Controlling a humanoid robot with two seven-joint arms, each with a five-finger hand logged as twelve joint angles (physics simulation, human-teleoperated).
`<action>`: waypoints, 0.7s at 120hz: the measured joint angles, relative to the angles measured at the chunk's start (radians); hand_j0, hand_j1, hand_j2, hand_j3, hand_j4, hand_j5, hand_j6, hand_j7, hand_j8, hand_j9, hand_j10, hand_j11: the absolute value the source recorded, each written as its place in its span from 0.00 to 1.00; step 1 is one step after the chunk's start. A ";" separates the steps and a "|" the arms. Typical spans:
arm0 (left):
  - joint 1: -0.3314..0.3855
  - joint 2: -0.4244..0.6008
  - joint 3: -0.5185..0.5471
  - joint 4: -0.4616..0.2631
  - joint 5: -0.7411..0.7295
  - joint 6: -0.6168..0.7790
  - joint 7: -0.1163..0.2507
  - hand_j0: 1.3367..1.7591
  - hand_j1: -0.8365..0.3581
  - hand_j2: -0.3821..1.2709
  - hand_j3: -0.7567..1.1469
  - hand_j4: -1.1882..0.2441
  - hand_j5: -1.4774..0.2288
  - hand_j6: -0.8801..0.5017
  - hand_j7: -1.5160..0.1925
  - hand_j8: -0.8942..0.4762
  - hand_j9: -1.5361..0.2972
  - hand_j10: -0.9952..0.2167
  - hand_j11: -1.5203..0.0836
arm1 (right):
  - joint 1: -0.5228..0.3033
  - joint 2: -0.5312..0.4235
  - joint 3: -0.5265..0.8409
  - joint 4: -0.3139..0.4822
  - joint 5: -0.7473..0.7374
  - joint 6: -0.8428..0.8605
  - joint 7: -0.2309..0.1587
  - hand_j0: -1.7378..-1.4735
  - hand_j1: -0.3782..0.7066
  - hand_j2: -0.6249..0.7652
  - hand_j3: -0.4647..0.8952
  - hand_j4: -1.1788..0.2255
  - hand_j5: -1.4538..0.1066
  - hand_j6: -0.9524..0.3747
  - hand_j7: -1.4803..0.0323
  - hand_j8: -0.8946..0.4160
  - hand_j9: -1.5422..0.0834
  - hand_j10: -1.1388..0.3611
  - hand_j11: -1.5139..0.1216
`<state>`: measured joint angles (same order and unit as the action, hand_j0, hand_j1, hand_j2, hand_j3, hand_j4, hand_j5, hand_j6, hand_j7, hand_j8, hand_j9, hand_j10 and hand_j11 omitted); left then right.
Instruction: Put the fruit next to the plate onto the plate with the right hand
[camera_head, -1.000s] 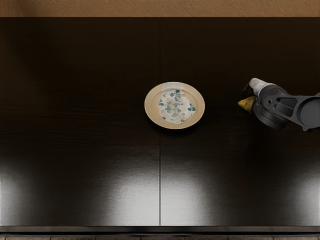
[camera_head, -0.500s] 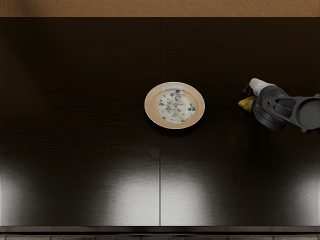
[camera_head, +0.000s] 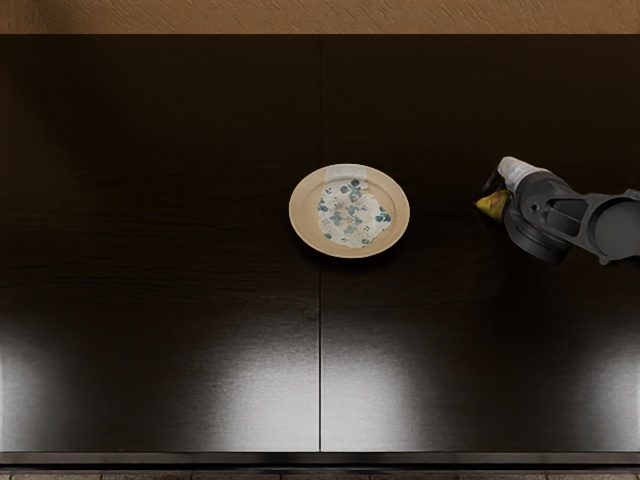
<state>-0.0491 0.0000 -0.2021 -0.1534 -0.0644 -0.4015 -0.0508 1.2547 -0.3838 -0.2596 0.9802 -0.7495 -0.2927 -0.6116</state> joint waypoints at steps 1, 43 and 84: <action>0.000 0.000 0.000 0.000 0.000 0.000 0.000 0.76 0.98 0.23 0.40 0.82 0.86 0.63 0.88 0.64 0.83 0.81 0.94 | 0.000 0.000 0.000 0.000 0.000 0.000 0.000 0.31 0.54 0.43 0.34 0.48 0.52 0.34 0.55 0.33 0.55 0.43 0.53; 0.000 0.000 0.001 0.000 0.000 0.000 0.000 0.76 0.98 0.23 0.40 0.82 0.86 0.63 0.88 0.64 0.83 0.81 0.94 | -0.002 0.001 0.000 0.000 0.000 -0.004 0.000 0.32 0.56 0.46 0.34 0.44 0.47 0.36 0.50 0.36 0.50 0.39 0.48; 0.000 0.000 0.001 0.000 0.000 0.000 0.000 0.76 0.98 0.23 0.40 0.82 0.86 0.63 0.88 0.64 0.83 0.81 0.94 | 0.003 0.000 0.007 0.016 0.001 -0.005 0.000 0.32 0.58 0.57 0.34 0.41 0.42 0.36 0.45 0.35 0.45 0.35 0.43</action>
<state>-0.0491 0.0000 -0.2010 -0.1533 -0.0644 -0.4016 -0.0507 1.2576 -0.3836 -0.2527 0.9958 -0.7485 -0.2976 -0.6117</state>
